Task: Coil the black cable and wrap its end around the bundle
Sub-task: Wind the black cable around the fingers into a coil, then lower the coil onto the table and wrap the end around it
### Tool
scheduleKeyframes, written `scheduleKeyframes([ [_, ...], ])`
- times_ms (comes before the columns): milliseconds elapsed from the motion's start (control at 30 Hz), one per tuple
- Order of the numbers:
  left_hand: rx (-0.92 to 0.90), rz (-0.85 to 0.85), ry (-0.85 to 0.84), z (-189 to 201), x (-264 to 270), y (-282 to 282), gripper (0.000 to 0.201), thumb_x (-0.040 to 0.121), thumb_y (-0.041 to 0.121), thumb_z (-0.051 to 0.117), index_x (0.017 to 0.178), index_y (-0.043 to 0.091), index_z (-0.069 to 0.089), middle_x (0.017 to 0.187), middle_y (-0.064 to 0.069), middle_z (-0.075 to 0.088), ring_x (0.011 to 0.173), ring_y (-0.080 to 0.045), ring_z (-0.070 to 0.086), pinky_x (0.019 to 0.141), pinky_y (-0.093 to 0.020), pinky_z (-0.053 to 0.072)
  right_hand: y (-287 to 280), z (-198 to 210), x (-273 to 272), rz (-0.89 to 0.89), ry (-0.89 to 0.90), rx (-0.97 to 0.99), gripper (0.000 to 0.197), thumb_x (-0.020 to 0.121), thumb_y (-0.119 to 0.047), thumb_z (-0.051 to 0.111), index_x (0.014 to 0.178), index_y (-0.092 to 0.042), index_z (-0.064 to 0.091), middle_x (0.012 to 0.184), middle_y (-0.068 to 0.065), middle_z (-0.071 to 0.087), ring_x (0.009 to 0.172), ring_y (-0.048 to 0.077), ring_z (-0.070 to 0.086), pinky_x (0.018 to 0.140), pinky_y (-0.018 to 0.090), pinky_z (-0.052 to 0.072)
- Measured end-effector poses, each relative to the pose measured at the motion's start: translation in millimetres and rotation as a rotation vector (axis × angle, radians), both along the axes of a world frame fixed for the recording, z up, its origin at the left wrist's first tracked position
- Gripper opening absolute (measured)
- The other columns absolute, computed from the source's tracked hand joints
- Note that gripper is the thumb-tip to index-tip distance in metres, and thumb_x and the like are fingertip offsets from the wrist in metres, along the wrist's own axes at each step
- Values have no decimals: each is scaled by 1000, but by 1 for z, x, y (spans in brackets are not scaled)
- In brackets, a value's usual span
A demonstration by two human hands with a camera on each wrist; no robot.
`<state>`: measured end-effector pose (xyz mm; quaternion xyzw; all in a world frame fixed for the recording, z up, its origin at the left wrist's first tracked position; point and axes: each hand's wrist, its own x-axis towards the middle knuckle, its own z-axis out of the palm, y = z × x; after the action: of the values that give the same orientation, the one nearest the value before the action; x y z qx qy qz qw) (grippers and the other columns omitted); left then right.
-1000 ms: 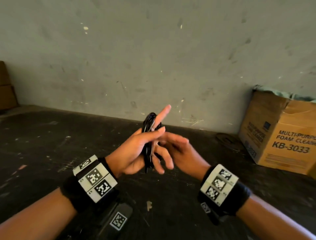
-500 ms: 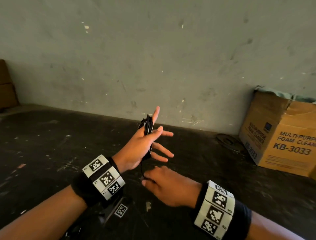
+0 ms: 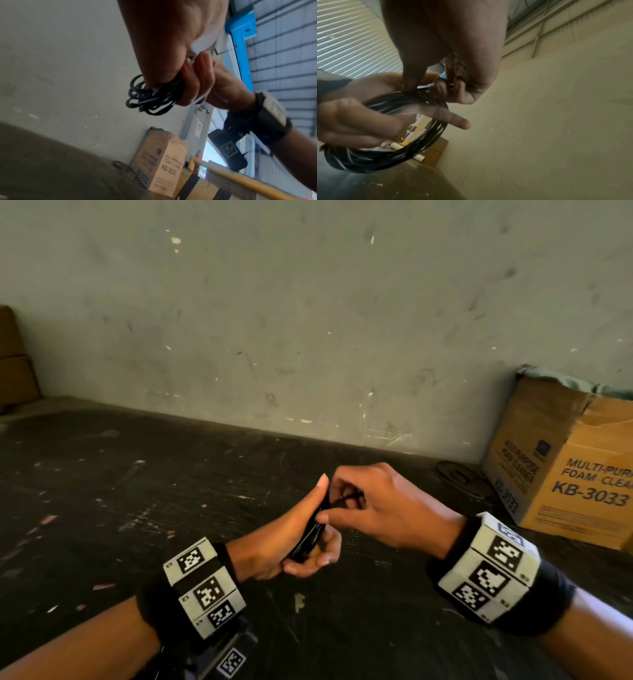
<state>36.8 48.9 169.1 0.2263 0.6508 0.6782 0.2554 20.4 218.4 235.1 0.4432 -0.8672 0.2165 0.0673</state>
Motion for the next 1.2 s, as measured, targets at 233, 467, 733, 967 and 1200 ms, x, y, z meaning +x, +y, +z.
scheduleKeyframes([
  [233, 44, -84, -7, 10, 10, -10, 64, 76, 74, 26, 62, 28, 68, 40, 13, 45, 24, 3, 24, 35, -24, 6, -7, -20, -9, 152, 111, -101, 47, 91, -39, 48, 133, -19, 50, 137, 2, 49, 127, 10, 43, 108, 26, 35],
  [467, 274, -44, -154, 11, 22, -40, 53, 71, 71, 56, 63, 19, 46, 47, 7, 43, 24, 3, 26, 29, -9, 18, -49, -41, -12, 257, -157, -426, 23, 99, -33, 42, 85, -20, 56, 75, -3, 59, 65, 5, 57, 60, 24, 48],
  [733, 278, 501, -365, -9, 42, -75, 55, 82, 63, 47, 56, 15, 43, 46, 3, 37, 24, -2, 24, 32, -17, 9, -118, -99, -22, 100, -81, -560, 52, 97, -42, 31, 71, -6, 57, 59, 6, 59, 51, 18, 55, 51, 40, 45],
  [967, 125, 1007, -524, -104, 73, -129, 50, 91, 50, 47, 53, 17, 45, 43, 4, 31, 25, -6, 20, 30, -13, 11, -184, -193, 15, -9, -343, -412, 63, 91, -55, 23, 75, -11, 63, 67, 6, 67, 61, 18, 63, 62, 37, 51],
  [1200, -51, 1164, -568, -148, 106, -193, 48, 89, 45, 51, 112, 5, 62, 47, -1, 51, 39, -13, 48, 41, -23, 36, -252, -239, 48, 6, -373, -174, 49, 98, -44, 31, 84, -12, 65, 80, 6, 71, 74, 20, 67, 75, 38, 53],
])
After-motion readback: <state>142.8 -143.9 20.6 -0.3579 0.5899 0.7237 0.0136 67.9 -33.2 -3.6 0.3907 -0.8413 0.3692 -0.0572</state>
